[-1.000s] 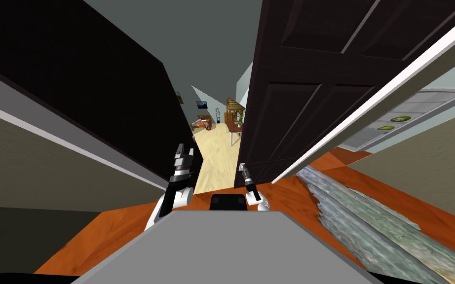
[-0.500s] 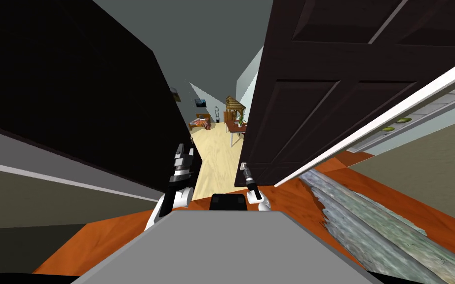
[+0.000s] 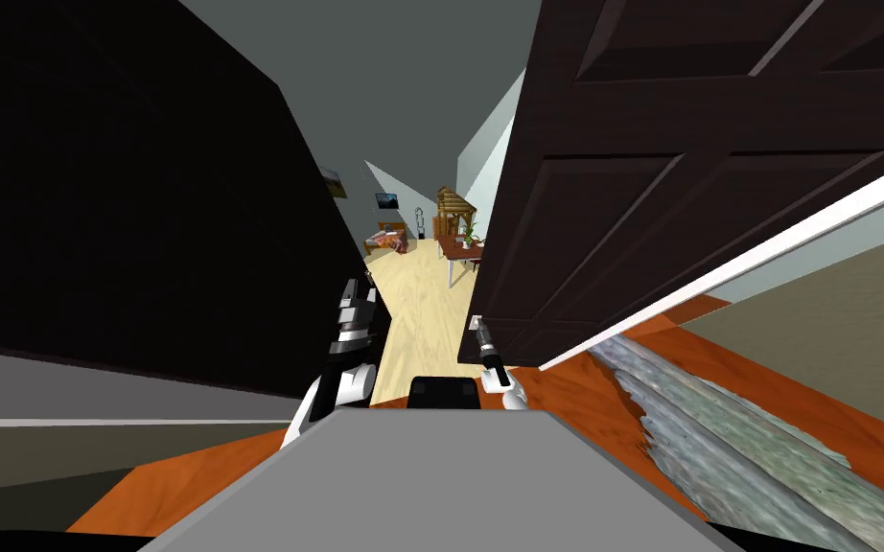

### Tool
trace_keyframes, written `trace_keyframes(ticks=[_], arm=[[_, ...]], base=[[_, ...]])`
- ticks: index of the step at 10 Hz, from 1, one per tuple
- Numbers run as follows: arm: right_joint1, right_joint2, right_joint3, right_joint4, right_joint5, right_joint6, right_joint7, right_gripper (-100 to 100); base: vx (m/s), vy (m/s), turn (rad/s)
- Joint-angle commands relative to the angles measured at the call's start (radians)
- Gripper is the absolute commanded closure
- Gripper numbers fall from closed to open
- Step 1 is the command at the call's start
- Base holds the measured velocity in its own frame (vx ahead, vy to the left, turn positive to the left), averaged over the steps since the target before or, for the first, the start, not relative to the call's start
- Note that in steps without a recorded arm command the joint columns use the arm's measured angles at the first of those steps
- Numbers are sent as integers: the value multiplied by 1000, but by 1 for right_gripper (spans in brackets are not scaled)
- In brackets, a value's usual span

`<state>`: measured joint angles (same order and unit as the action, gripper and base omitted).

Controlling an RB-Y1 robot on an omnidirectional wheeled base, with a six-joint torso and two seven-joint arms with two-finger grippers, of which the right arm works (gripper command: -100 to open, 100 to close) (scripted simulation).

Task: Push the door open

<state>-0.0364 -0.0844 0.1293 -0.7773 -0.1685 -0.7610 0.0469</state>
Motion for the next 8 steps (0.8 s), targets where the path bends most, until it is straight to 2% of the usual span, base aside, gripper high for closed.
trace_keyframes(ticks=[1, 7, 8], arm=[[7, -17, -30, -15, -11, 1, 2, 100], [-7, -14, -108, 6, -38, -1, 25, 100], [-15, -10, -98, 19, -36, -4, 22, -100]], base=[[183, 76, -79], [198, 80, -76], [-25, 68, -49]])
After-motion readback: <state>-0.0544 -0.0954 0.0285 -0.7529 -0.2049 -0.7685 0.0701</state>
